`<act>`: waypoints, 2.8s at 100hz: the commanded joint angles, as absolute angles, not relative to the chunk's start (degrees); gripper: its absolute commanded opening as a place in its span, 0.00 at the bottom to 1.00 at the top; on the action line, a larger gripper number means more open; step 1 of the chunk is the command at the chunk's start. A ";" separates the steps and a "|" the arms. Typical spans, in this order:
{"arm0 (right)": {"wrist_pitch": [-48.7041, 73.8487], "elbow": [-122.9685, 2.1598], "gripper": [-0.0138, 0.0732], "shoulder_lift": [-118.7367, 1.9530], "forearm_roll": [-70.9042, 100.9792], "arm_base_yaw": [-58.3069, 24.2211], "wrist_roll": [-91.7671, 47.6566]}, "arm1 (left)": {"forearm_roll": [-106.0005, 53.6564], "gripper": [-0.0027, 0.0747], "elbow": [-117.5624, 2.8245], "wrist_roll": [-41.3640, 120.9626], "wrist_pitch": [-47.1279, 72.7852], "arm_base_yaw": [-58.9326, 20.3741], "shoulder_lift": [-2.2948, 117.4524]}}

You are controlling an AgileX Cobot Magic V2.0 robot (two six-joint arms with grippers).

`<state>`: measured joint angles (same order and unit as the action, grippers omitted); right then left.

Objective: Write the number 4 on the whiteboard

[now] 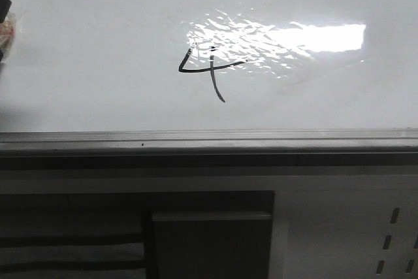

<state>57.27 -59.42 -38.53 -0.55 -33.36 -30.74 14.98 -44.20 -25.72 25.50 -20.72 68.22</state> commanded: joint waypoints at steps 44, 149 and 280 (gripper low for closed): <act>51.36 -56.70 0.52 -38.79 -0.33 -33.41 -2.41 | 7.90 0.49 -55.70 -8.85 43.85 -32.87 52.74; 48.98 -52.37 0.08 -38.79 -0.33 -33.41 -2.41 | 7.47 0.01 -55.70 -6.49 42.32 -40.57 51.60; 49.12 -52.37 0.08 -38.79 -0.33 -33.41 -2.41 | -3.61 0.01 1.42 -6.49 0.00 -2.35 -1.79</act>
<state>52.69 -50.91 -38.53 0.00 -33.36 -2.32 -3.68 -0.08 -6.58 3.94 -2.80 -0.27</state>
